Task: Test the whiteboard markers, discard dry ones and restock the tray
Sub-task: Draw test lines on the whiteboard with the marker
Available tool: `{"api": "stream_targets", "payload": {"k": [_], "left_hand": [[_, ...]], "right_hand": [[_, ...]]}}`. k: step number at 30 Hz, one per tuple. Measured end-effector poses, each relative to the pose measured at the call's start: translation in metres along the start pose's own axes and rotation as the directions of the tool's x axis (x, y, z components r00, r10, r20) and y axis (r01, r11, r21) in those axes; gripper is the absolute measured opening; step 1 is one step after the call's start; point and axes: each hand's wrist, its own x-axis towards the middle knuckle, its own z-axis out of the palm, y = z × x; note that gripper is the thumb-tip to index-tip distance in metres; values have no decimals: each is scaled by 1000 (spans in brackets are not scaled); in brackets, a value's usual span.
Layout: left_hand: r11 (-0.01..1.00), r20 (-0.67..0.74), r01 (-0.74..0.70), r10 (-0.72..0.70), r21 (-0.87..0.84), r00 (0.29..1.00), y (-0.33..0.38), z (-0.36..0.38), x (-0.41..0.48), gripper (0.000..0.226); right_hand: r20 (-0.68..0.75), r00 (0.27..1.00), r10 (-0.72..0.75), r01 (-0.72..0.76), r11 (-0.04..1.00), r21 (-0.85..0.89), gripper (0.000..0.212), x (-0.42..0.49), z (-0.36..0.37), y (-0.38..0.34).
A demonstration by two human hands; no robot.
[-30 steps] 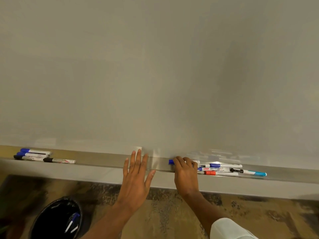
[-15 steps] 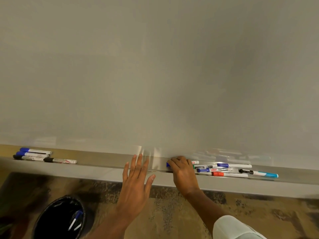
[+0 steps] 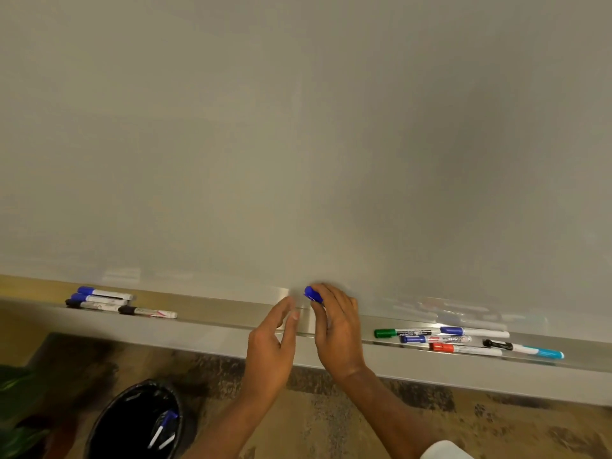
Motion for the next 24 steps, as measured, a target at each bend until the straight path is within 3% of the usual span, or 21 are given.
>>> {"api": "stream_targets", "payload": {"k": [4, 8, 11, 18, 21, 24], "left_hand": [[988, -58, -33, 24, -153, 998, 30, -9, 5, 36], [962, -75, -75, 57, -264, 996, 63, -26, 7, 33], [937, -22, -92, 90, -338, 996, 92, -45, 5, 32], [859, 260, 79, 64, -506, 963, 155, -90, 2, 34], [816, 290, 99, 86, -569, 953, 177, -98, -2, 35], [770, 287, 89, 125, -632, 950, 195, -102, -9, 32]], "right_hand": [[-15, 999, -42, 43, 990, 136, 32, 7, -11, -43], [-18, 1000, 25, -17, 929, 369, 28, 18, -29, -82], [-2, 997, 75, -63, 853, 518, 30, 28, -53, -119], [193, 960, 201, -276, 585, 763, 27, 48, -102, -175], [225, 951, 212, -302, 484, 821, 23, 53, -121, -198], [345, 913, 217, -405, 401, 821, 19, 55, -138, -215]]}}
